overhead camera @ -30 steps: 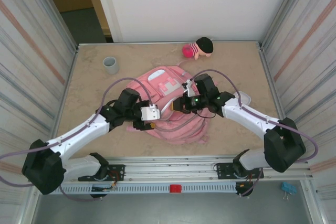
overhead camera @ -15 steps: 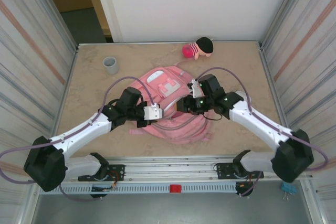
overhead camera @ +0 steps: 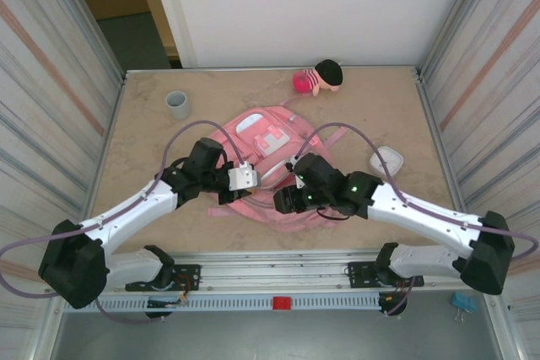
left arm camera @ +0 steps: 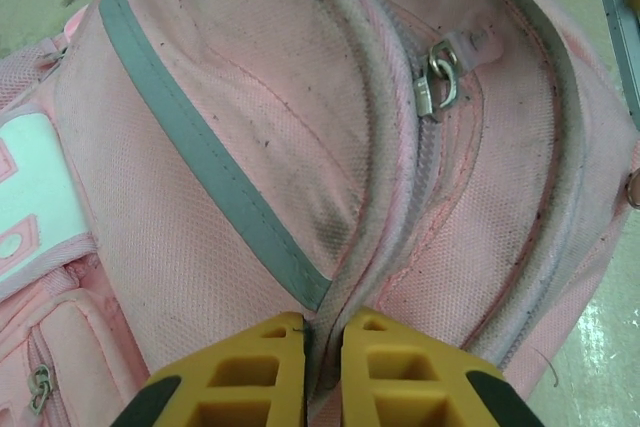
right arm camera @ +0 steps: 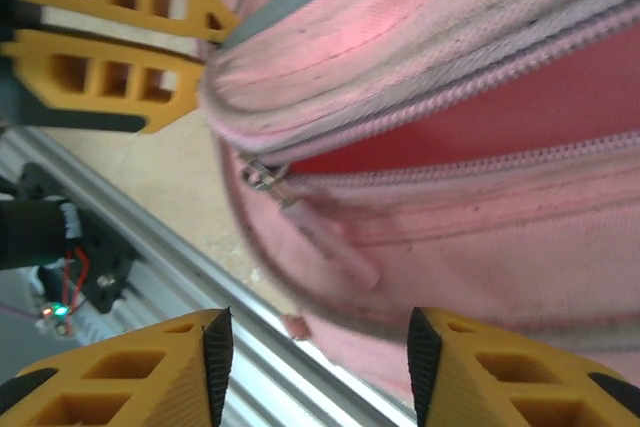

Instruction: Pack books, pencil case, and school supplies into a backpack

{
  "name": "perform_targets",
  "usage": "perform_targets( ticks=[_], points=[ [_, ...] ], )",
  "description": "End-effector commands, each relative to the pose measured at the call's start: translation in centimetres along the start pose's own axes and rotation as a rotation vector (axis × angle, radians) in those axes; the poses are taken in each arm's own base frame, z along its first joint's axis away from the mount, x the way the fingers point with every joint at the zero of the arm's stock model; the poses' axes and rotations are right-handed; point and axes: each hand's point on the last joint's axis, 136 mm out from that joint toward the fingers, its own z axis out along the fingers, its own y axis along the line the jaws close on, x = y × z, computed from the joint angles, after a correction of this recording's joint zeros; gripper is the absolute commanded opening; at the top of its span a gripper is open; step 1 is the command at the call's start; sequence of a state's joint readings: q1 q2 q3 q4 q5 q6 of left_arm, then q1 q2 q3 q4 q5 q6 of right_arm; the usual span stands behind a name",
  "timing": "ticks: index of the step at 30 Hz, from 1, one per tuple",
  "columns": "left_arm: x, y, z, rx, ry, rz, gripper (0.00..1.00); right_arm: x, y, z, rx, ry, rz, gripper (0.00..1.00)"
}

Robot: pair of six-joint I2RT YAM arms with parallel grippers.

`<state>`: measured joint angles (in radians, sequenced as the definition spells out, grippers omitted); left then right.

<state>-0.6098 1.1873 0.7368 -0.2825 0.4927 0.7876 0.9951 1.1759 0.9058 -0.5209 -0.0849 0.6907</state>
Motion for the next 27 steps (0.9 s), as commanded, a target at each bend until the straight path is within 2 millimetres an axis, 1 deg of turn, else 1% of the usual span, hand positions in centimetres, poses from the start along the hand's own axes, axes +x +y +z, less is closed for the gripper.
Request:
perform_targets(
  ticks=[1,5,8,10,13,14,15,16,19,23,26,27],
  points=[
    [-1.9,-0.5,-1.1,0.032,-0.076,-0.036,0.12,-2.0,0.7,0.4,0.006,-0.065,-0.057,0.53],
    [-2.0,-0.6,-1.2,0.032,-0.081,-0.038,0.12,-2.8,1.4,1.1,-0.004,-0.076,-0.094,0.54],
    [-2.0,-0.6,-1.2,0.031,-0.082,-0.04,0.12,-3.0,1.6,1.6,-0.004,-0.067,-0.12,0.53],
    [-2.0,-0.5,-1.3,0.028,-0.085,-0.04,0.11,-3.0,1.7,1.9,-0.004,-0.054,-0.13,0.45],
    [-1.9,-0.3,-1.3,0.016,-0.076,-0.043,0.11,-3.0,1.4,1.9,0.023,-0.04,-0.132,0.26],
    [-1.6,-0.1,-1.3,0.007,-0.063,-0.044,0.11,-2.9,1.0,1.7,0.046,-0.033,-0.132,0.18],
    [-1.3,0.0,-1.3,0.0,-0.05,-0.047,0.11,-2.8,0.5,1.5,0.075,-0.032,-0.129,0.12],
    [-1.0,0.1,-1.3,-0.004,-0.039,-0.052,0.11,-2.8,0.1,1.2,0.091,-0.03,-0.129,0.08],
    [-0.3,0.4,-1.7,-0.016,-0.024,-0.062,0.11,-2.4,-1.9,0.1,0.139,-0.017,-0.103,0.01],
    [0.9,0.7,-2.2,-0.029,0.033,-0.049,0.11,-2.3,-4.9,-1.4,0.16,-0.019,-0.039,0.0],
    [1.7,0.8,-2.5,-0.035,0.056,-0.062,0.11,-2.5,-6.4,-2.1,0.146,-0.026,-0.007,0.0],
    [1.9,0.9,-2.6,-0.038,0.059,-0.068,0.11,-2.6,-6.5,-2.2,0.139,-0.023,-0.003,0.0]
  ],
)
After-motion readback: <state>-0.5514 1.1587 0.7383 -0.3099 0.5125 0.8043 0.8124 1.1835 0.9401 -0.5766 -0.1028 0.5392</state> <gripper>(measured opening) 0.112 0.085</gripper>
